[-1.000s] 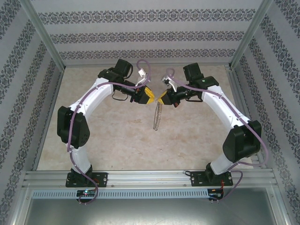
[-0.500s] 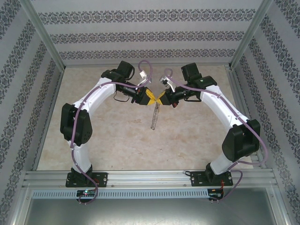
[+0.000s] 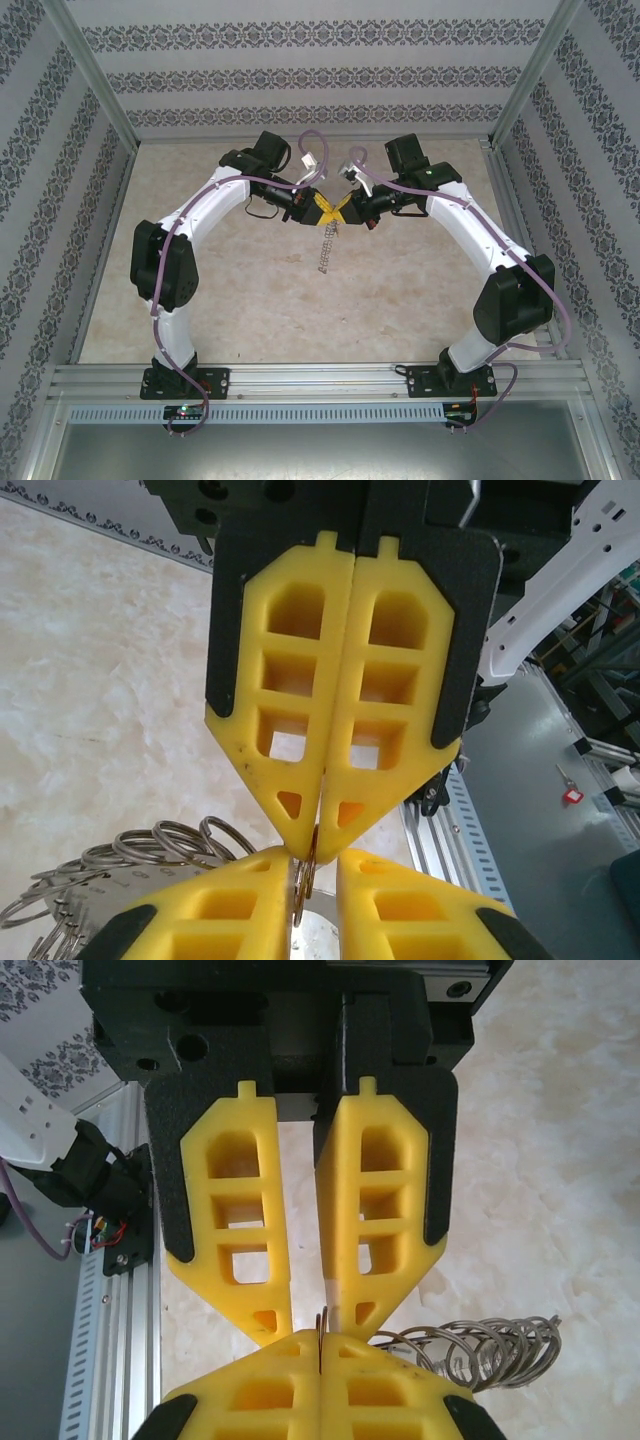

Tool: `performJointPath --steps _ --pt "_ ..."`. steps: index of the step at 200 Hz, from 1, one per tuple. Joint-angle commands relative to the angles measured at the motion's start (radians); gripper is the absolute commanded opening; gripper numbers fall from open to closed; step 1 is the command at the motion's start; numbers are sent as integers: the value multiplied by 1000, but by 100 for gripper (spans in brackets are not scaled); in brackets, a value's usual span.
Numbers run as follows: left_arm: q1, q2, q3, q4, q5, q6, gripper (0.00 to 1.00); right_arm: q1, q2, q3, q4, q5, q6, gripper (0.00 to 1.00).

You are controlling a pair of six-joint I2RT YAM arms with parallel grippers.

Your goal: Put the keys on the keyring

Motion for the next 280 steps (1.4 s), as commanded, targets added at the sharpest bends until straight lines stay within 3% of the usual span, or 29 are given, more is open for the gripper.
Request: performJointPath --steps 1,20,53,62,82,104,145,184,220,280 --pt "-14 20 26 -30 48 33 11 11 3 30 33 -21 -2 0" --pt "-15 20 25 -28 48 34 0 10 3 28 40 -20 2 0" --pt "-17 11 9 1 46 22 0 5 -6 22 69 -14 30 0" --pt "-18 1 -4 33 42 2 0 -11 -26 -3 124 -21 78 17" --pt "-17 -28 -51 125 24 -55 0 -67 -114 -123 314 -44 220 34" --pt "-18 -75 -124 268 11 -139 0 -101 -226 -282 520 6 369 40" --pt "-31 -155 -253 504 -43 -272 0 -119 -357 -584 895 123 633 41" --pt "-40 -209 -315 595 -62 -319 0 -117 -339 -751 1182 79 800 42" --pt "-45 -216 -314 578 -61 -312 0 -107 -303 -769 1296 5 846 41" --pt "-48 -212 -303 576 -60 -313 0 -82 -254 -727 1302 -116 843 37"
